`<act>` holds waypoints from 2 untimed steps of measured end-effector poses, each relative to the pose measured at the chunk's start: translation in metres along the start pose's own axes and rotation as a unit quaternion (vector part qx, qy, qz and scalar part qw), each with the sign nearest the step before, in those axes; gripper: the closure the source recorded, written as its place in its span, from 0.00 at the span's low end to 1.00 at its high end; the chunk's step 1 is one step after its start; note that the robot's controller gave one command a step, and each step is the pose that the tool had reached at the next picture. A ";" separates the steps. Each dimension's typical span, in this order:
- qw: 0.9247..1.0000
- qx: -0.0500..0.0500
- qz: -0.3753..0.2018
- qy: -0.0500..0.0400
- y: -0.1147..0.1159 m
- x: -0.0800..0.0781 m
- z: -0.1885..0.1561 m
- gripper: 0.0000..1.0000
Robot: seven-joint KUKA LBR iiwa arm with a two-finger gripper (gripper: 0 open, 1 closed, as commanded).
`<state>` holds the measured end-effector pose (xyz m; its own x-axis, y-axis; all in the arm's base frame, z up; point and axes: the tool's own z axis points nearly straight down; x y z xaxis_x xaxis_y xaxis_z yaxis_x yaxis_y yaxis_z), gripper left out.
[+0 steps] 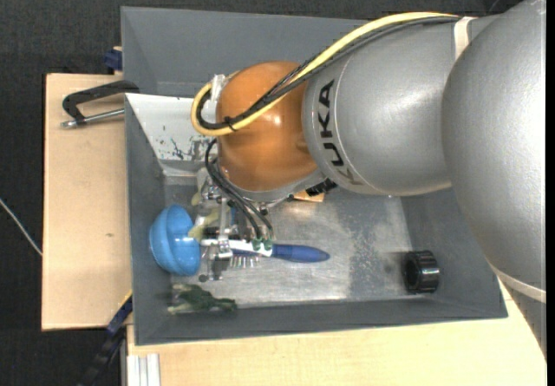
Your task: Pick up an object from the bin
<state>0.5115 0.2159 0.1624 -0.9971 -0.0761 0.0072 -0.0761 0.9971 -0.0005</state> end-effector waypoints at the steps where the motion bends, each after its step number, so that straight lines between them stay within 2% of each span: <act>1: 0.994 -0.001 -0.107 -0.006 -0.067 -0.016 0.090 0.00; 2: 0.994 -0.001 -0.108 -0.010 -0.066 -0.018 0.087 1.00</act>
Offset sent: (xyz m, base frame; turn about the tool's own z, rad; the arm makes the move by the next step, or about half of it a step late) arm 0.0182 -0.0659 -0.0911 -0.2175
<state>0.5335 0.1518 0.0754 -0.9573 -0.2887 -0.0121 -0.2888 0.9574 0.0013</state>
